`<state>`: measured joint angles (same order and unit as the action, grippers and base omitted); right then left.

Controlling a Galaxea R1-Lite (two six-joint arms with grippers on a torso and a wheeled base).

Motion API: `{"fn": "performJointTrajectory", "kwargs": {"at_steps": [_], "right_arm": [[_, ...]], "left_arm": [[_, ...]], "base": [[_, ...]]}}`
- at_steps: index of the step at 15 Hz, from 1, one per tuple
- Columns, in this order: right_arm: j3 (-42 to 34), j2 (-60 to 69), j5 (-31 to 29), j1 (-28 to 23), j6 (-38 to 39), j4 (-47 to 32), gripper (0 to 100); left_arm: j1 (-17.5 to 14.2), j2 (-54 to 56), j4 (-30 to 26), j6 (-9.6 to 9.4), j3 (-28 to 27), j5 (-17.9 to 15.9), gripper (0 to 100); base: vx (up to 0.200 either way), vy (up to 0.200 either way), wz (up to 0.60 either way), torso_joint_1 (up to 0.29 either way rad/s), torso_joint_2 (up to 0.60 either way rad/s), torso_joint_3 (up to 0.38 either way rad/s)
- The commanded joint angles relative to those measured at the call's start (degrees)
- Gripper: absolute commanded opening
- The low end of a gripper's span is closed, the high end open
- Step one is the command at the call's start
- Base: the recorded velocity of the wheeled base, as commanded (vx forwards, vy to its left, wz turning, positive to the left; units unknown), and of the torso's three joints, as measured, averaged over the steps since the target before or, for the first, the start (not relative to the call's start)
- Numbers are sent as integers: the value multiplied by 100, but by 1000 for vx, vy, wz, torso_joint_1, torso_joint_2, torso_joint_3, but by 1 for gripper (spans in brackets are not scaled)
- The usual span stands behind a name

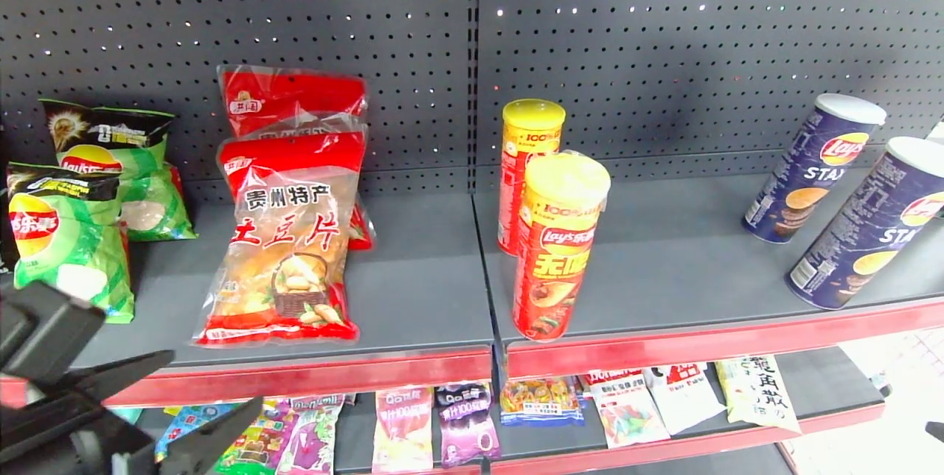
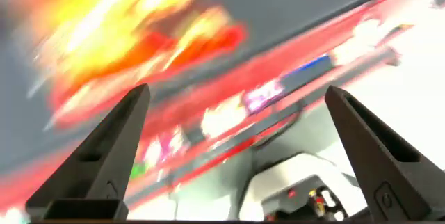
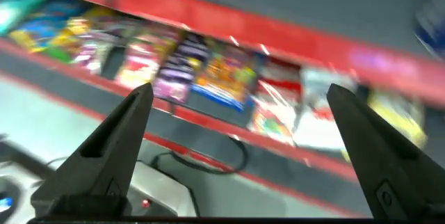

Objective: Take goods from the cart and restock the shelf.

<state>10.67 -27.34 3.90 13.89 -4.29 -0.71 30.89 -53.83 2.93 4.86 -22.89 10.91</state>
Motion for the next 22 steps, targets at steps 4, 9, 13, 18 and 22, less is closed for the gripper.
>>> {"fn": "performJointTrajectory", "kwargs": {"at_steps": [4, 9, 13, 18, 22], "right_arm": [[-74, 1240, -443, -984, 69, -703, 100], [-197, 1794, -504, -1371, 7, -958, 100], [-205, 2734, -478, -1371, 86, -1511, 100], [-838, 2734, 137, -1371, 130, -184, 100], [-1067, 2708, -329, -1362, 350, 62, 100]], "left_arm": [[-2087, 3125, -2797, 683, 162, 790, 100], [-3414, 4469, -2912, 709, 892, 192, 100], [-3080, 5383, -2279, -144, 1085, -880, 100], [-3098, 5375, -231, -803, 2166, -1759, 100], [-3080, 5383, -301, -495, 2281, -863, 100]], "base": [[0, 0, 0, 0, 0, 0], [0, 0, 0, 0, 0, 0], [0, 0, 0, 0, 0, 0], [0, 0, 0, 0, 0, 0], [0, 0, 0, 0, 0, 0]]}}
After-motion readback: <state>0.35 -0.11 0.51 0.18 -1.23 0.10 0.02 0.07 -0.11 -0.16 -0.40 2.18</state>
